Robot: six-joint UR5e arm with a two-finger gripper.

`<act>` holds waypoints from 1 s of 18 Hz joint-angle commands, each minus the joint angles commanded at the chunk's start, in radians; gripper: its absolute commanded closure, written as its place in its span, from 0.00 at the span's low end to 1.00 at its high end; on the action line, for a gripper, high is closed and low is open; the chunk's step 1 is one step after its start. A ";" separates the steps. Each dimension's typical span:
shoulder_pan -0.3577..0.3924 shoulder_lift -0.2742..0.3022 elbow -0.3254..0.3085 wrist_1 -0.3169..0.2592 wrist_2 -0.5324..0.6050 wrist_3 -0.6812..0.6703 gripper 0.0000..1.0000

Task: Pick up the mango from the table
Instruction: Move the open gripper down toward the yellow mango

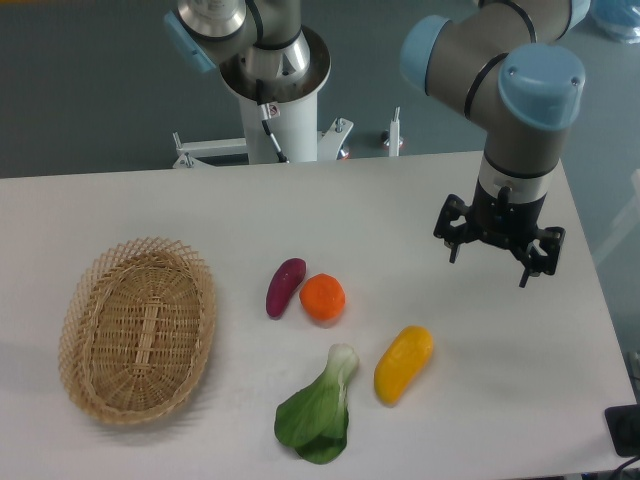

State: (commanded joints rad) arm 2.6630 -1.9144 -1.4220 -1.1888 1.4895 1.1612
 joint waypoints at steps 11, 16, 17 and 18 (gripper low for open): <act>-0.005 -0.012 -0.009 0.052 -0.081 -0.124 0.00; -0.029 -0.038 -0.037 0.184 -0.089 -0.193 0.00; -0.040 -0.046 -0.046 0.211 -0.087 -0.198 0.00; -0.044 -0.054 -0.051 0.230 -0.086 -0.213 0.00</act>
State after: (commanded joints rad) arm 2.6186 -1.9680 -1.4726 -0.9589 1.4036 0.9482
